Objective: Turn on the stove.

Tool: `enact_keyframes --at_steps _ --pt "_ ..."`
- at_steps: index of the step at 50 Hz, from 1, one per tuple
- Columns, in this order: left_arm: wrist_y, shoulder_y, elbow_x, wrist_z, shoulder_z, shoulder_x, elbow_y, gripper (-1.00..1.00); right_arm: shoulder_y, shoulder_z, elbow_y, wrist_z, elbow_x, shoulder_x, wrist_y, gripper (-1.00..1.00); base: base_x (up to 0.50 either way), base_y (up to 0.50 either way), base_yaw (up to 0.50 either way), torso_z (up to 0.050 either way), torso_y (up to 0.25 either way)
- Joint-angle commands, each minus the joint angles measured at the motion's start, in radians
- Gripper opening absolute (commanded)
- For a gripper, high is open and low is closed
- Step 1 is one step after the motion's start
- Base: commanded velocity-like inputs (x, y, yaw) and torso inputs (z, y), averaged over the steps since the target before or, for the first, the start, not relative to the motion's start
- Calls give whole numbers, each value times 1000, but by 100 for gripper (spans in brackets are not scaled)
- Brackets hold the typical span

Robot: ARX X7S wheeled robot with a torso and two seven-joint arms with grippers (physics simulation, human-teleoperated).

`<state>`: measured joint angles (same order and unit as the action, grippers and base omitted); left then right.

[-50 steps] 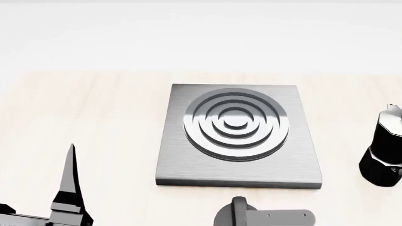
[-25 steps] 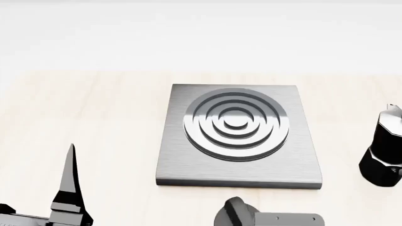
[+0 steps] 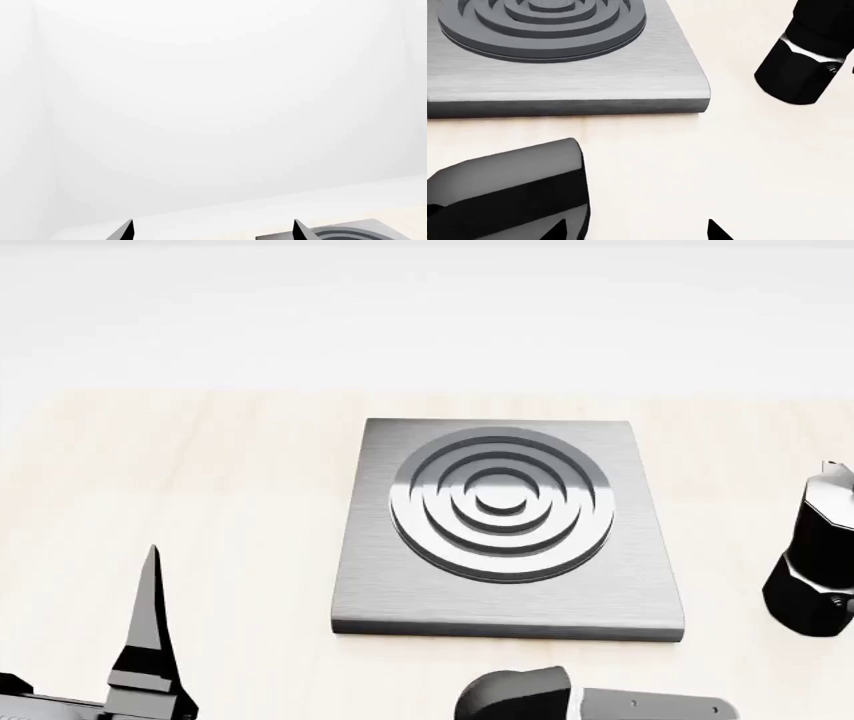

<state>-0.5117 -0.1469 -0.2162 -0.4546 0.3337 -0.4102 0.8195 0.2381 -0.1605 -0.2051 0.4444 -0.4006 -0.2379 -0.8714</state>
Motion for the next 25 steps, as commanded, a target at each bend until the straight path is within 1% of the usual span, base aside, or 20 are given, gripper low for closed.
enact_keyframes --at_steps 1,25 --pt "0 -1 -1 -4 2 -2 1 100 -5 19 -15 21 10 -5 1 100 0 0 0 0 0" --pt "0 -6 -4 -9 7 -6 -3 100 -22 59 -115 59 -19 -26 -39 100 0 0 0 0 0"
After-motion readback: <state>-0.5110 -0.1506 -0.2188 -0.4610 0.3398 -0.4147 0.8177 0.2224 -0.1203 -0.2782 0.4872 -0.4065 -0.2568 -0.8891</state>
